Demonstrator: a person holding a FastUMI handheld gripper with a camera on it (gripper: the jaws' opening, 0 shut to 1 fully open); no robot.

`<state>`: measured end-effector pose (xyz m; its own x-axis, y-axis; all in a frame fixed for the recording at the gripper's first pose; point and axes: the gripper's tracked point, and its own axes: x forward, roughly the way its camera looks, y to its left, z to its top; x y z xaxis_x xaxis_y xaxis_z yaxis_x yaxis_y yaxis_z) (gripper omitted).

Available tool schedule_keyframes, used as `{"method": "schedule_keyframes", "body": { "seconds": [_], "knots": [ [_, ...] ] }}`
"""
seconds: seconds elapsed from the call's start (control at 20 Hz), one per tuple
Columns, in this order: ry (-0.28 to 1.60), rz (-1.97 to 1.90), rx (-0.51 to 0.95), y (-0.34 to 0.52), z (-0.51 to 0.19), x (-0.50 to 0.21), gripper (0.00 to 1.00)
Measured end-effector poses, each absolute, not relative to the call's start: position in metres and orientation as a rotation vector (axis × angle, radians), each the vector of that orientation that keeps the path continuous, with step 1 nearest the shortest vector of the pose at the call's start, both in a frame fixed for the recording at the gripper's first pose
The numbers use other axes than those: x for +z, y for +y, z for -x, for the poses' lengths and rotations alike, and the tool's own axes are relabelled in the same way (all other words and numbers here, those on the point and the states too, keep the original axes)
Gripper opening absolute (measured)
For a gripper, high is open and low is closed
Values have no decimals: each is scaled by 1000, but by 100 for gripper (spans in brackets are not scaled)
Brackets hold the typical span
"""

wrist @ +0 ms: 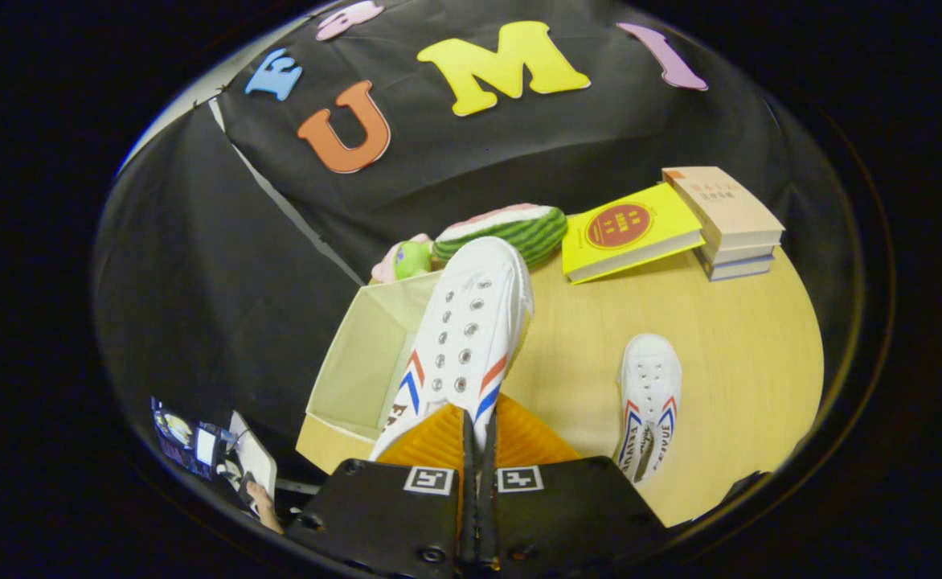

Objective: Open the storage box then place both shoes into the box .Put the left shoe in first, then the right shoe, with the right side of both shoes facing outward in a uniform manner.

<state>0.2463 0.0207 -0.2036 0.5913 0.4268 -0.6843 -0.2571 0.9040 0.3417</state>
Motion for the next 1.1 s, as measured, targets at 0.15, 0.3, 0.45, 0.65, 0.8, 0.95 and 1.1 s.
{"method": "schedule_keyframes", "body": {
  "seconds": [0.15,0.3,0.45,0.65,0.8,0.95,1.1],
  "knots": [
    [817,-234,427,60,-247,-195,6],
    [814,-265,469,107,-245,-201,6],
    [833,-260,490,147,-250,-215,6],
    [841,-313,506,194,-262,-230,6],
    [832,-322,490,213,-277,-246,6],
    [827,-364,484,232,-283,-267,6],
    [854,-378,494,244,-283,-282,6]
  ]
}}
